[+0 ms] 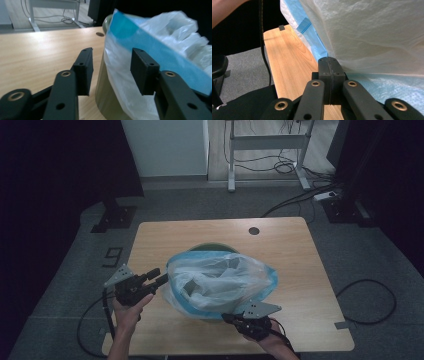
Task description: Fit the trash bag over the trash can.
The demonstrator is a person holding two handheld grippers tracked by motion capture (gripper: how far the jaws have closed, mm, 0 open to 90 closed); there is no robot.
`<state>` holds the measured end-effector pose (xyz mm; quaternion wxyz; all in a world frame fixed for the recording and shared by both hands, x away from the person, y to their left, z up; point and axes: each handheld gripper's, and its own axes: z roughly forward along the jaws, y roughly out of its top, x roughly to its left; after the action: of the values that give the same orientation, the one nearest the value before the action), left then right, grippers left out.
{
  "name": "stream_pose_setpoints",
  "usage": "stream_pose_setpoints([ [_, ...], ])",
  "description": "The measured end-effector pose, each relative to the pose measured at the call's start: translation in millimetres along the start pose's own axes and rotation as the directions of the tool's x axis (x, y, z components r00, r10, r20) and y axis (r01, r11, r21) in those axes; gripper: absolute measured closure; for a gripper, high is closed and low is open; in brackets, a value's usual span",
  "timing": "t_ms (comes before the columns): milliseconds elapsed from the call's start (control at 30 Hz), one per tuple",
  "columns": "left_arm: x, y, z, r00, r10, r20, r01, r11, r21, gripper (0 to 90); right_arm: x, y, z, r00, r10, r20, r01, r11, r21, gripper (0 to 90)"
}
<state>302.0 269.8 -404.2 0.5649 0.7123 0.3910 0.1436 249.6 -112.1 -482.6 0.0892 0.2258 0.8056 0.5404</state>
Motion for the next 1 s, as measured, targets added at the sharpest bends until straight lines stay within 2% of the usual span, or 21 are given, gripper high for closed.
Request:
stream_pose_setpoints([
  [100,-0.3,7.0,-2.5,0.9997,0.002,0.024,-0.001,0.9999,-0.013,47.9,-0.4,-0.3,-0.4,1.0,0.004,0.0,-0.004,1.0,0.0,89.2],
  [500,-5.4,35.7,3.4,0.9995,0.011,0.029,-0.01,0.9999,-0.012,43.4,-3.4,-2.3,-1.9,0.9997,0.019,0.012,-0.019,1.0,0.0,89.1],
  [733,-0.4,53.5,23.8,0.9997,0.006,0.024,-0.008,0.9977,0.067,41.5,-2.9,-2.2,-0.4,0.9997,0.017,0.015,-0.017,1.0,-0.002,89.1],
  [900,11.9,55.7,41.4,0.9976,-0.021,0.066,0.012,0.9916,0.129,44.1,-3.2,-3.1,0.7,0.9996,0.024,0.014,-0.024,1.0,-0.008,89.1],
  [1000,14.2,53.6,46.2,0.9952,-0.016,0.097,0.001,0.9887,0.15,49.6,-3.6,-3.6,1.5,0.9996,0.027,0.01,-0.027,1.0,-0.01,89.0],
])
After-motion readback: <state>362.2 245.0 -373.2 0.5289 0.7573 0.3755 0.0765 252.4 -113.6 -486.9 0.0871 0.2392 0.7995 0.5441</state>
